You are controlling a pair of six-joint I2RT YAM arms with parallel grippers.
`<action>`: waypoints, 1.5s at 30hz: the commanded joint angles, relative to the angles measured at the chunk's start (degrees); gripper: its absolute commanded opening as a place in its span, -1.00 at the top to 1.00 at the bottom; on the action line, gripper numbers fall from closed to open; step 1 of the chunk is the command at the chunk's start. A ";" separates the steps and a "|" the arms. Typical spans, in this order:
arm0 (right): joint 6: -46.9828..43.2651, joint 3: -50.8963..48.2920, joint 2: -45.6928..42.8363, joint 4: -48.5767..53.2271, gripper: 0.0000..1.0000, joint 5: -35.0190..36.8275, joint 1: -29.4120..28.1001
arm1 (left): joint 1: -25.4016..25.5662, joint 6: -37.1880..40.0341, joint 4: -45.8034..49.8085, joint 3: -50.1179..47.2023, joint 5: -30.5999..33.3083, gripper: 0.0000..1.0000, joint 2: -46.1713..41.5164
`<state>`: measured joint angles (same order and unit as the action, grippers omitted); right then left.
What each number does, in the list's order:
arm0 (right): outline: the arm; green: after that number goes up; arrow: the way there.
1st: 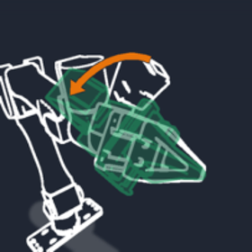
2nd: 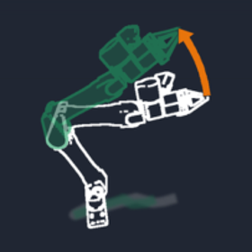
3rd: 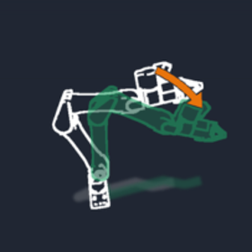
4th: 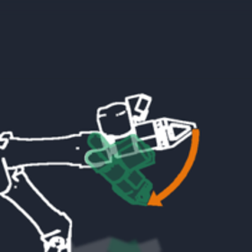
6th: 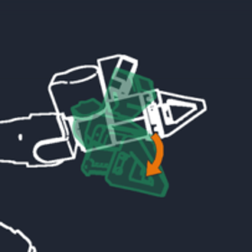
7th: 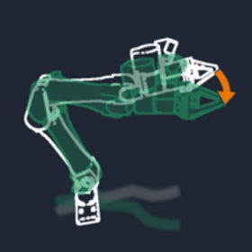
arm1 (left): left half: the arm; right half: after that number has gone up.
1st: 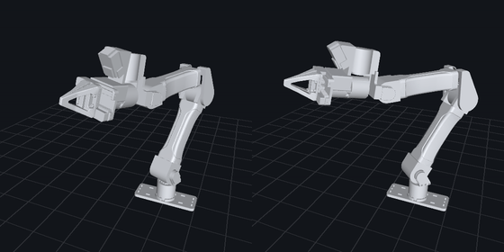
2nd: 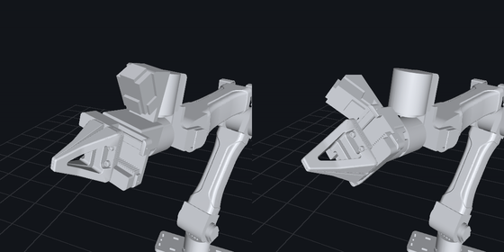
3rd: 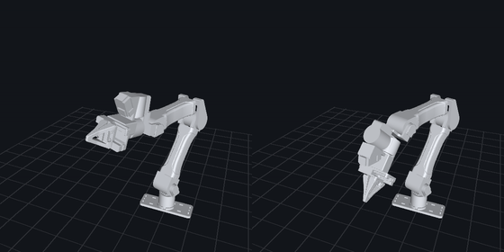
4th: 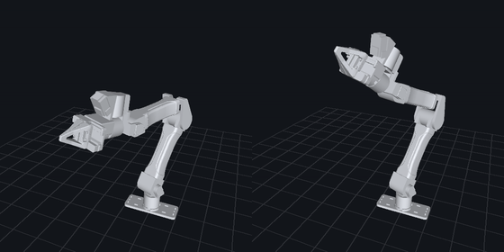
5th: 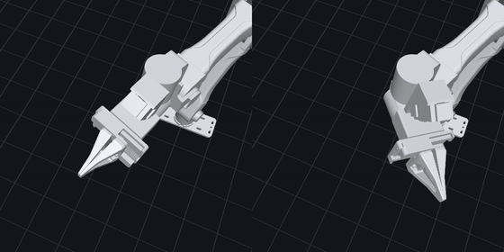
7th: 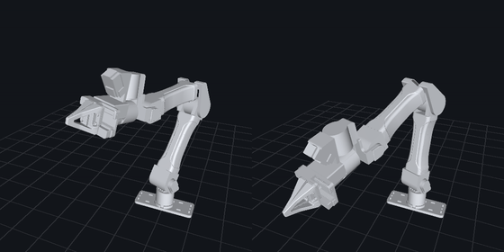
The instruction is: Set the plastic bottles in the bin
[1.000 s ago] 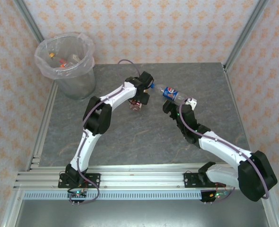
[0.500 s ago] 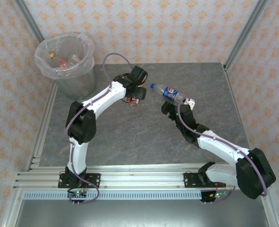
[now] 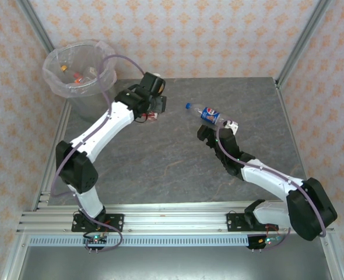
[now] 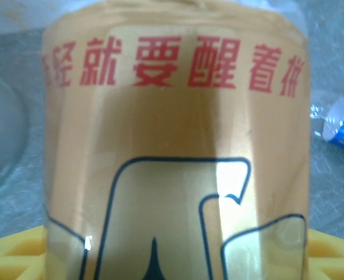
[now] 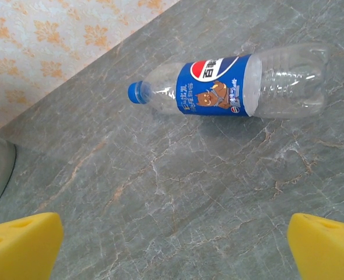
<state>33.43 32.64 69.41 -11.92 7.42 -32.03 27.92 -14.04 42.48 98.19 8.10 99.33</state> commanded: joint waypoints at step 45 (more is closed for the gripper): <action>-0.31 0.83 -3.18 -1.22 -0.98 -0.13 0.22 | -34.10 -2.40 5.16 45.40 -8.72 -0.16 18.96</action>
<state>34.24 34.06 68.01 -13.23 5.58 -32.03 -5.48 -15.20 47.35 139.55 0.32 116.73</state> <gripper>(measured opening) 0.992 0.650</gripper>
